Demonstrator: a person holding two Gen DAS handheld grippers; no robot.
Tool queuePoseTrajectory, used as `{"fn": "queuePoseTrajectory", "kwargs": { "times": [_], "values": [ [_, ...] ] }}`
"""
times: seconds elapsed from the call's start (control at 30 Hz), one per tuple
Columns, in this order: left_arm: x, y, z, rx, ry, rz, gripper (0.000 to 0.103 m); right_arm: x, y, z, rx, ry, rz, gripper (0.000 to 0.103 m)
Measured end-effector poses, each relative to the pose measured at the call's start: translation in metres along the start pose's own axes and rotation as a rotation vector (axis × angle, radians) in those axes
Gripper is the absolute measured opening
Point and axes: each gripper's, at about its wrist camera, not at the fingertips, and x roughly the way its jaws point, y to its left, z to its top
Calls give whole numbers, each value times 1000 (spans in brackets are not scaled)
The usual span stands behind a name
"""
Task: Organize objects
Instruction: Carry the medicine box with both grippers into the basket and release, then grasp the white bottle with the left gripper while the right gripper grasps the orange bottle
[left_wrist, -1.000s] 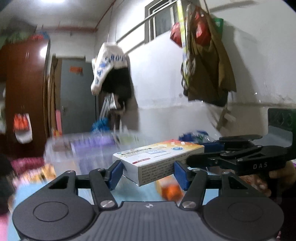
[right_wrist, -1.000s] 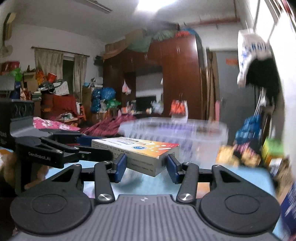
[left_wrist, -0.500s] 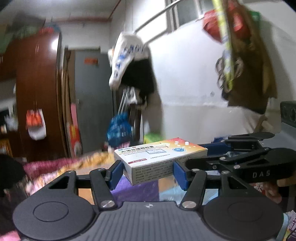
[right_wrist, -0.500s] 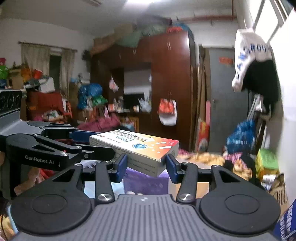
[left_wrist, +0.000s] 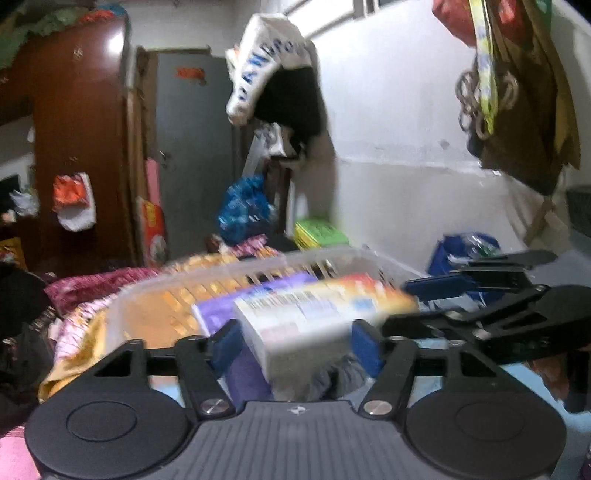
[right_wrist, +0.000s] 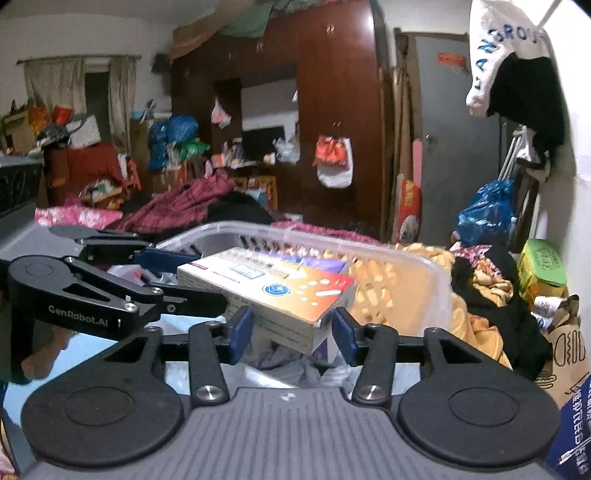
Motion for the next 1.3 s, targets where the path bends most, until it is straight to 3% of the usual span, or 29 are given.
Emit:
{"fn": "queuePoseTrajectory", "kwargs": {
  "times": [0.03, 0.13, 0.3, 0.43, 0.53, 0.67, 0.9, 1.03, 1.3],
  "values": [
    [-3, 0, 0, -3, -19, 17, 86, -6, 2, -2, -3, -26, -29, 88],
    [-16, 2, -2, -15, -49, 24, 87, -26, 7, -5, -6, -79, -80, 98],
    [-53, -5, -18, -26, -98, 43, 87, -65, 9, -22, 35, -155, -123, 103],
    [-90, -15, -51, -61, -138, 48, 88, -96, 12, -64, 132, -194, -98, 103],
    [-110, -31, -85, -36, -148, 104, 88, -107, 21, -101, 155, -209, -146, 103],
    [-115, -44, -111, 4, -124, 124, 88, -107, 22, -131, 182, -161, -161, 103],
    [-86, -35, -100, 6, -50, 202, 88, -87, 15, -113, 212, -62, -207, 103],
    [-69, -35, -94, -5, 11, 192, 85, -76, 18, -105, 168, -20, -238, 103],
    [-62, -47, -96, -16, 50, 182, 85, -57, 11, -105, 185, 55, -245, 99]
  ]
}}
